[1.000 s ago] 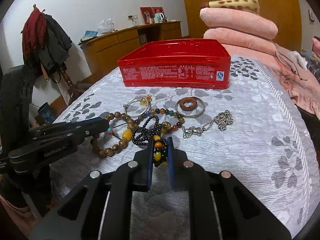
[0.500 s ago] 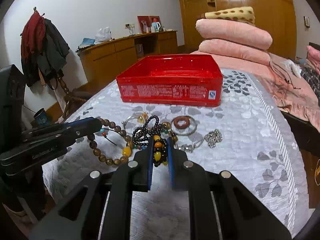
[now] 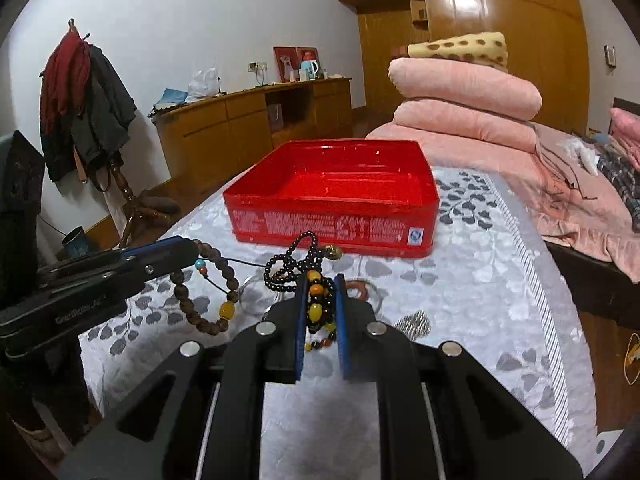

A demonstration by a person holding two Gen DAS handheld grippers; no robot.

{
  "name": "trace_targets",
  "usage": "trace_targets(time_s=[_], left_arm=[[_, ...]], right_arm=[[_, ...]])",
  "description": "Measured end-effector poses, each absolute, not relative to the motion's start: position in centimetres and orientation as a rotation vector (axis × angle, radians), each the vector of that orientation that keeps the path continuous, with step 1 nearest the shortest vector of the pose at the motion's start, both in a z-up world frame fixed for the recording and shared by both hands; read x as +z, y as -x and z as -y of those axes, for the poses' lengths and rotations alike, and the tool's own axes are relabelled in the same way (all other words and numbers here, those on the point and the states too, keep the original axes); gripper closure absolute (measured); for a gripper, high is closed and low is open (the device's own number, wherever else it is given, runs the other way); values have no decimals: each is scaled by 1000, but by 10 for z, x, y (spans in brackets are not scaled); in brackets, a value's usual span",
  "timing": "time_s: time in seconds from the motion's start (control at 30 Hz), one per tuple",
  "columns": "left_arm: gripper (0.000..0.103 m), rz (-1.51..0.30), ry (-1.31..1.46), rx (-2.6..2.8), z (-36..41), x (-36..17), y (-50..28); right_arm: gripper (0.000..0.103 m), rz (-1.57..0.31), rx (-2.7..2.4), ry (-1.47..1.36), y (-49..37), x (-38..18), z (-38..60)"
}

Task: Organize jewelry
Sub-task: 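Lift both bead bracelets and carry them into the red tin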

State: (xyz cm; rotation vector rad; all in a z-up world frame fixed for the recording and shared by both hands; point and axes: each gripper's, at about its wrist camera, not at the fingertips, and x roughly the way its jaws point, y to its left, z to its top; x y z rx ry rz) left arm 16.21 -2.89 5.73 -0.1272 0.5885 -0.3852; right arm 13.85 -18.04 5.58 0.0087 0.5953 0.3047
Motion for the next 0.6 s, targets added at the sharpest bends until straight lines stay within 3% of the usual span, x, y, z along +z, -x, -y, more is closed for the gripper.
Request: trace_targets(time_s=[0.6], left_arm=[[89, -471, 164, -385, 26, 101, -218]], right_arm=[[92, -523, 304, -29, -199, 93, 190]])
